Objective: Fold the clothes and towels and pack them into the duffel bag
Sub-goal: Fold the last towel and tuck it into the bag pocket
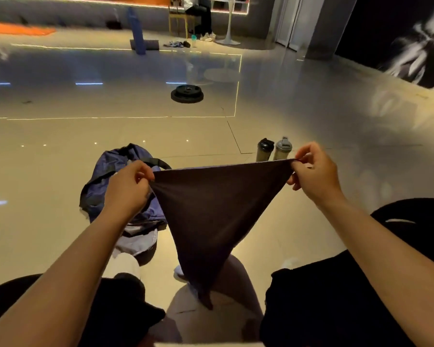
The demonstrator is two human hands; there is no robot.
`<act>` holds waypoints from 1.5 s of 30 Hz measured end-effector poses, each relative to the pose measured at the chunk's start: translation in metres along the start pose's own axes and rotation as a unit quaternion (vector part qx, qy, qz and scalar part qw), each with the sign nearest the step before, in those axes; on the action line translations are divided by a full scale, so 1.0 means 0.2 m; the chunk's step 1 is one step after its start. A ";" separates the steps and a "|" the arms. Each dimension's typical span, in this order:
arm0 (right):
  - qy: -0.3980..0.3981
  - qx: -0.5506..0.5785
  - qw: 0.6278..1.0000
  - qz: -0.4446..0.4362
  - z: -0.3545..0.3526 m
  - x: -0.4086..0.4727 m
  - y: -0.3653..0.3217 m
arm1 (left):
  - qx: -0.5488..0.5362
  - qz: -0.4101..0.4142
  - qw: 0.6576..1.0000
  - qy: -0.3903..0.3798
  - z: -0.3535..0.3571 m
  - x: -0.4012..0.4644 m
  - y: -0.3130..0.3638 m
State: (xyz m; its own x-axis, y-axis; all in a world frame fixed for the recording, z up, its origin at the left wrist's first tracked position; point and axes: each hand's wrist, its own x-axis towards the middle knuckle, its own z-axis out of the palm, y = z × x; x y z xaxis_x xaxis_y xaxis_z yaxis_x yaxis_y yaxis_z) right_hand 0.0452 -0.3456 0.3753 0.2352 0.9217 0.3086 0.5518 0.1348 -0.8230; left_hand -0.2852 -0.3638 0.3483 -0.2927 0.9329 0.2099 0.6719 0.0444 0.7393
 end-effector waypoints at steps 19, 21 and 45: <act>0.145 -0.029 0.931 -0.334 -0.40 0.31 -0.91 | 0.266 0.390 0.861 0.190 -0.63 0.34 0.76; 0.137 -0.108 0.925 -0.337 -0.47 0.33 -0.97 | 0.307 0.405 0.831 0.226 -0.69 0.37 0.79; 0.103 0.071 0.978 -0.169 -0.53 0.55 -0.85 | 0.042 0.296 0.943 0.146 -0.54 0.60 1.03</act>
State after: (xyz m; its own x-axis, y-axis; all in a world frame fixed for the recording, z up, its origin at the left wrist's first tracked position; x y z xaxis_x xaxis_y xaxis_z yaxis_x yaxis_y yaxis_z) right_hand 0.0628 -0.3058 0.5998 0.2235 0.7249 0.6516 0.5135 0.4806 -0.7109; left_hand -0.2555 -0.2811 0.5948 -0.0161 0.6660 0.7458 0.8242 -0.4134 0.3870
